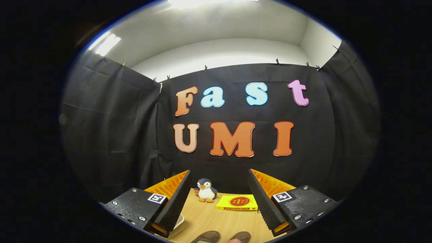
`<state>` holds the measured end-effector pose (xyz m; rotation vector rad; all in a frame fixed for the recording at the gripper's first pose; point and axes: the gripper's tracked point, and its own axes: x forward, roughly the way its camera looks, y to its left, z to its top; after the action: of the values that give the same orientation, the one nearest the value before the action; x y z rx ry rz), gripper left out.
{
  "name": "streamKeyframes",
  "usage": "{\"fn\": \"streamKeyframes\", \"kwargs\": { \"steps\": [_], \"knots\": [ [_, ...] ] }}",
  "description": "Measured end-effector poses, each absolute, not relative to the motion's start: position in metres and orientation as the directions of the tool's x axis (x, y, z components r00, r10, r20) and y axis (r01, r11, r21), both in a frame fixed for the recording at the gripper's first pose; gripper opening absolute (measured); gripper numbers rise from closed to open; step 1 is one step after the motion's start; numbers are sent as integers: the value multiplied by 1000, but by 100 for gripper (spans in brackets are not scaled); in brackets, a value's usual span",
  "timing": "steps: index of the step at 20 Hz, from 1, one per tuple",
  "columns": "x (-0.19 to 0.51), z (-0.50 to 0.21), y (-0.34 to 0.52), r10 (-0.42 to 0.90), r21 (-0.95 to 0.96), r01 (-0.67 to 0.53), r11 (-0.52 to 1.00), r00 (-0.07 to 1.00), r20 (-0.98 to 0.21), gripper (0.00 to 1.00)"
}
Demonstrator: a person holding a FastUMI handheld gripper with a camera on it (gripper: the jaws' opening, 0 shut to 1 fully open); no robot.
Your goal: Open the storage box then place both shoes into the box .Put the left shoe in first, then the right shoe, with the right side of both shoes facing outward in a uniform manner.
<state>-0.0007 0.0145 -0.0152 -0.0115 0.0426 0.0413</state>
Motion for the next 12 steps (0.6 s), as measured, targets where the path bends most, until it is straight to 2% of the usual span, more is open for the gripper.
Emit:
{"fn": "streamKeyframes", "kwargs": {
  "steps": [5, 12],
  "knots": [
    [2, -52, 21, 60, 74, -50, 996, 988, -141, 99],
    [5, -137, 66, 226, 218, -155, 964, 907, -354, 97]
  ]
}}
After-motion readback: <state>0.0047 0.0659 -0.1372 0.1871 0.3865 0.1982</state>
